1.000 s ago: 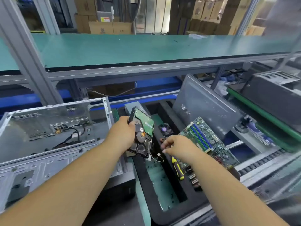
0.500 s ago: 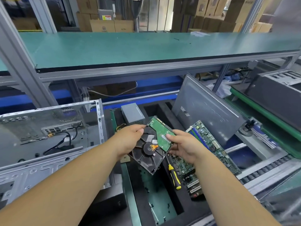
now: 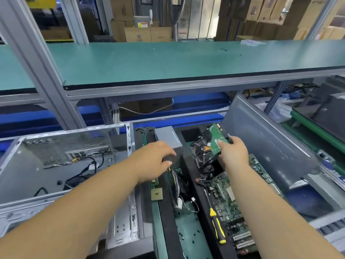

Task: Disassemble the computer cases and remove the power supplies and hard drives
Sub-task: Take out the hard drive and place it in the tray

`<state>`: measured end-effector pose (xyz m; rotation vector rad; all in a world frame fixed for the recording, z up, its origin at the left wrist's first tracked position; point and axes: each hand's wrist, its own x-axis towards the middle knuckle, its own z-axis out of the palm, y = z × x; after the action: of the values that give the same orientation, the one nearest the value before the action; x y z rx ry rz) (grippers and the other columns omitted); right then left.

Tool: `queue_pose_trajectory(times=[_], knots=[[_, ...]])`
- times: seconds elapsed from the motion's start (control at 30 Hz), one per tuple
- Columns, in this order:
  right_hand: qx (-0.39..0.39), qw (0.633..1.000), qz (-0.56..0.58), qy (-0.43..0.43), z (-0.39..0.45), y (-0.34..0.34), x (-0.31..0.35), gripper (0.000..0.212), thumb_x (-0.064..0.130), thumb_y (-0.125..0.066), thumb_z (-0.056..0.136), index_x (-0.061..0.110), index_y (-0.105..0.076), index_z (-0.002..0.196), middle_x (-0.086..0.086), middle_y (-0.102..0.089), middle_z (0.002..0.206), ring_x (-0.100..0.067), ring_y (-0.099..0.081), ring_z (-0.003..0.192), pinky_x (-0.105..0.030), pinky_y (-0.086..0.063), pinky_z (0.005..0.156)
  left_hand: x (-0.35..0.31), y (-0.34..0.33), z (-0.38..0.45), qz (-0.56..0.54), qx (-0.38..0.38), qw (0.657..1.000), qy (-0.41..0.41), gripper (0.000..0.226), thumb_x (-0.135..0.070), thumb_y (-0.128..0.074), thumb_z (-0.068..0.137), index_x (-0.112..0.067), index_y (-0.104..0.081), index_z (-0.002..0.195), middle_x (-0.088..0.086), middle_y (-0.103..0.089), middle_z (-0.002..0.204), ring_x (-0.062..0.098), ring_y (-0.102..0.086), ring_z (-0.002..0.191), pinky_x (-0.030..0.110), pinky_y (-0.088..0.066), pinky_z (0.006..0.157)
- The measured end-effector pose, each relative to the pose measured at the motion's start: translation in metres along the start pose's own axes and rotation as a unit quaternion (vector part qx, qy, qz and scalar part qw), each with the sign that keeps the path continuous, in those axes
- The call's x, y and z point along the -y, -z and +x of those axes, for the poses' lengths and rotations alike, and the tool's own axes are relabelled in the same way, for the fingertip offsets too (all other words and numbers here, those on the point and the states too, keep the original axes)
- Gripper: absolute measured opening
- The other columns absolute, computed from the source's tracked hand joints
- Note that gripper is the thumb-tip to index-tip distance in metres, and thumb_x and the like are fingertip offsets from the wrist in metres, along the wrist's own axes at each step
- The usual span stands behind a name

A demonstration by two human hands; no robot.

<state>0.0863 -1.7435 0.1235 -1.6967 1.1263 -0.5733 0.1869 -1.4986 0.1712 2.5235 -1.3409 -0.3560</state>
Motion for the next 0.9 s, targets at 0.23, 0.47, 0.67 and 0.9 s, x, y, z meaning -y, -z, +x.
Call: queue_pose_trajectory(times=[0.23, 0.47, 0.67, 0.9], knots=[[-0.016, 0.991, -0.131, 0.017, 0.044, -0.021, -0.009, 0.027, 0.033, -0.062, 0.095, 0.022, -0.057, 0.12, 0.0, -0.062, 0.09, -0.026, -0.058, 0.075, -0.037, -0.046, 0.064, 0.017, -0.005, 0.01, -0.014, -0.029, 0.999, -0.021, 0.029, -0.031, -0.053, 0.098, -0.033, -0.061, 0.127, -0.013, -0.054, 0.127, 0.009, -0.048, 0.122, 0.033, -0.038, 0.107], [0.022, 0.994, -0.015, -0.109, 0.067, -0.033, -0.044, 0.03, 0.021, -0.068, 0.093, 0.017, -0.057, 0.12, -0.021, -0.061, 0.119, -0.027, -0.058, 0.08, -0.047, -0.054, 0.085, 0.021, -0.014, 0.02, -0.033, -0.015, 0.999, -0.027, 0.026, -0.032, -0.053, 0.098, -0.036, -0.063, 0.122, -0.014, -0.053, 0.123, 0.009, -0.047, 0.12, 0.034, -0.038, 0.106], [0.058, 0.982, -0.046, -0.176, 0.081, -0.035, -0.047, 0.053, 0.007, -0.06, 0.096, 0.009, -0.039, 0.145, -0.017, -0.047, 0.135, -0.03, -0.054, 0.086, -0.035, -0.053, 0.063, 0.024, -0.013, 0.026, -0.042, -0.014, 0.999, -0.024, 0.024, -0.033, -0.053, 0.098, -0.037, -0.063, 0.12, -0.019, -0.049, 0.11, 0.007, -0.048, 0.115, 0.035, -0.041, 0.104], [0.103, 0.91, -0.376, -0.141, 0.068, -0.034, -0.033, 0.047, 0.014, -0.057, 0.098, 0.006, -0.041, 0.142, -0.01, -0.041, 0.144, -0.028, -0.044, 0.13, -0.027, -0.042, 0.097, 0.019, -0.005, 0.016, -0.055, -0.017, 0.998, -0.028, 0.025, -0.032, -0.053, 0.098, -0.038, -0.063, 0.12, -0.02, -0.049, 0.112, 0.005, -0.048, 0.116, 0.033, -0.04, 0.104]])
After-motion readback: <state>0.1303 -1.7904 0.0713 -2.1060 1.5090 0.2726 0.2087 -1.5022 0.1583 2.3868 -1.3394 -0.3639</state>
